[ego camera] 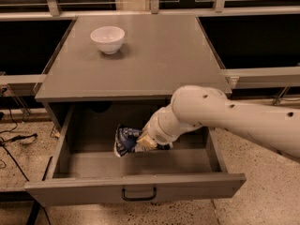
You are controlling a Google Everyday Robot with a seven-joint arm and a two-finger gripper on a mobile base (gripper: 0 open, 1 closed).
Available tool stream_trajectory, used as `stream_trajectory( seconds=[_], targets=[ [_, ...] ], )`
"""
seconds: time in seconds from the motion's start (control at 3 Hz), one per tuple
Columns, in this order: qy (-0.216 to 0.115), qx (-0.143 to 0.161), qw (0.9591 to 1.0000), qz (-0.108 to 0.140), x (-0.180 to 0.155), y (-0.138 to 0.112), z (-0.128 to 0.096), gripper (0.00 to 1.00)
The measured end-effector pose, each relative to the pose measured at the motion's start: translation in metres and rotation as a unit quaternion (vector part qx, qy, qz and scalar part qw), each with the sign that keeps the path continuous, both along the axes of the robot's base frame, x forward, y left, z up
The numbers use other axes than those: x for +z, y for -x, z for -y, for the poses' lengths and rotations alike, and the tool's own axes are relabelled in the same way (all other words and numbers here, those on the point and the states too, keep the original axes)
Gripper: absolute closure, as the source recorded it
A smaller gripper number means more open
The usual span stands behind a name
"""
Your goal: Pick blue chip bag from top drawer and place on counter
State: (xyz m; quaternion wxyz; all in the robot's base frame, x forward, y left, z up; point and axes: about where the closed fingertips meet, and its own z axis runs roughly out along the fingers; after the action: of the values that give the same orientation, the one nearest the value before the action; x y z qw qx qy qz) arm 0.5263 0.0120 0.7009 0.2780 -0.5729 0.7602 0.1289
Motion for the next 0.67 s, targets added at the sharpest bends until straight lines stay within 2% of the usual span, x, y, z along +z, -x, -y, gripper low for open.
stream_trajectory(
  seconds=[0.33,0.67],
  targets=[
    [0.029,0.01,0.9995,0.007,0.0567,0.0053,0.0071,1.0],
    [0.031,0.015,0.9994,0.007,0.0651,0.0062,0.0054,1.0]
  ],
)
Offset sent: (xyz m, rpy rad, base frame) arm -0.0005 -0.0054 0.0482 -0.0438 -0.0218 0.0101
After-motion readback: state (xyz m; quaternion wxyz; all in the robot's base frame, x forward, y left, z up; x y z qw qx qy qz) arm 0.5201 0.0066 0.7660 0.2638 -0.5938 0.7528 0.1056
